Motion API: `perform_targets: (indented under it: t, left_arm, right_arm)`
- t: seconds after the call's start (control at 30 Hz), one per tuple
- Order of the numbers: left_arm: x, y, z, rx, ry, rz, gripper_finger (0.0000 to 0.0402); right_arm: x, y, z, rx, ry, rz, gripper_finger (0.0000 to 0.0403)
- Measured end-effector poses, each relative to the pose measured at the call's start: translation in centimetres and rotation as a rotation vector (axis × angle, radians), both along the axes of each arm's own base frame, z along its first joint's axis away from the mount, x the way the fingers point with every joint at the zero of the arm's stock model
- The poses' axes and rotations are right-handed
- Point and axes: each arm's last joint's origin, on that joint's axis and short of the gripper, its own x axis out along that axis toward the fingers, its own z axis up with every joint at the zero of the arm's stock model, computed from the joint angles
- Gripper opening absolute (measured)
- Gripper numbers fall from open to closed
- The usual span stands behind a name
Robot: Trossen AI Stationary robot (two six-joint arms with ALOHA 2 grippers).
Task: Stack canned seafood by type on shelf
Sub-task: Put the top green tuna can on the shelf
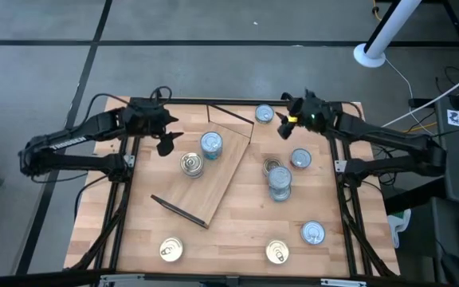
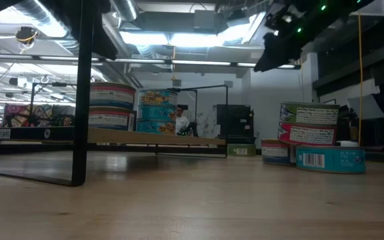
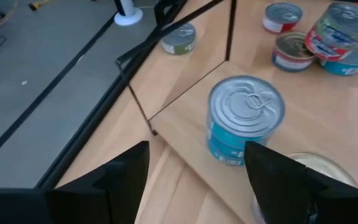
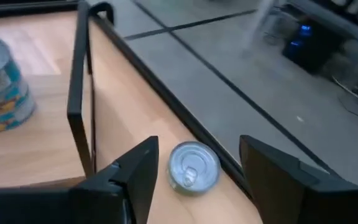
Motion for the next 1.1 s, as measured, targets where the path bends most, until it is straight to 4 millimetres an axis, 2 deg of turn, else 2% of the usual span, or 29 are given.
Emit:
perform_targets:
  t: [0.2, 0.4, 0.77, 1.1]
  left_arm:
    - [-0.3, 0.6, -0.2, 0.008, 0.010, 0.032, 0.0258]
    - [-0.3, 0.7, -0.3, 0.009, 0.013, 0.037, 0.0258]
    - [-0.3, 0.7, -0.3, 0.011, 0.015, 0.034, 0.0258]
    - [-0.3, 0.7, -0.3, 0.010, 0.015, 0.035, 0.0258]
  right_arm:
    - [0.8, -3.2, -2.2, 0.071, 0.060, 0.174, 0.0212]
    - [1.4, -5.2, -4.9, 0.116, 0.177, 0.139, 0.0199]
    - [2.5, -6.0, -7.5, 0.004, 0.396, 0.275, 0.0185]
    - [3.5, -6.7, -10.9, -0.008, 0.562, 0.388, 0.0185]
